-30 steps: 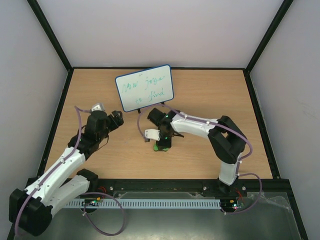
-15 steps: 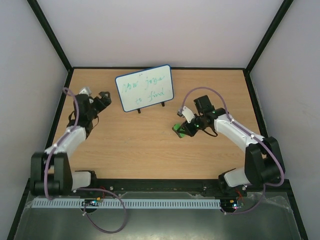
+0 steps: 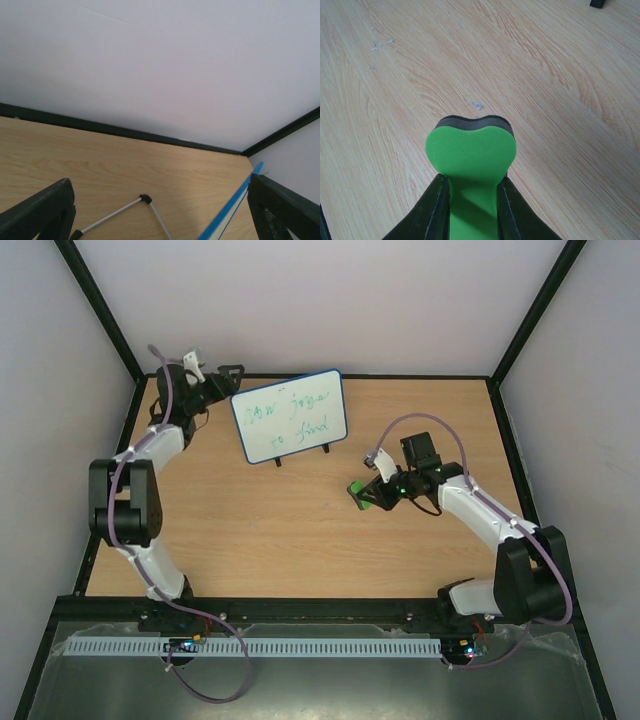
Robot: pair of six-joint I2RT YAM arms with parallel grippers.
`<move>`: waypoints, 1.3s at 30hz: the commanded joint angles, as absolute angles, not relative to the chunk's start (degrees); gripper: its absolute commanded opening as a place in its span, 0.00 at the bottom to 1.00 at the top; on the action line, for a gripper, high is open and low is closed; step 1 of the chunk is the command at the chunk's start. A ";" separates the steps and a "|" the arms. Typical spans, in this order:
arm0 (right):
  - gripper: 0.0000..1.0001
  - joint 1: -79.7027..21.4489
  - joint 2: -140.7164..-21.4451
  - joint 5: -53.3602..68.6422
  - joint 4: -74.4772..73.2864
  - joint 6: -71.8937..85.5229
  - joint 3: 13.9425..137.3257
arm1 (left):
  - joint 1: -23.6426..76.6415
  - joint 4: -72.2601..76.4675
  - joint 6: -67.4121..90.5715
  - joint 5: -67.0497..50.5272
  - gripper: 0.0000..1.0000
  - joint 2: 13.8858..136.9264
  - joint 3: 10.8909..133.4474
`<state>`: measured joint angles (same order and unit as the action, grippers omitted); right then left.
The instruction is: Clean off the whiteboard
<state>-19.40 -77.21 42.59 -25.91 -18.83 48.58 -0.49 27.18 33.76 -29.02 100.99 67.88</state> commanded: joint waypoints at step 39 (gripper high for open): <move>0.02 -19.30 -78.57 47.35 -27.27 -21.69 48.25 | 3.56 -29.15 12.98 -29.82 0.63 96.29 90.77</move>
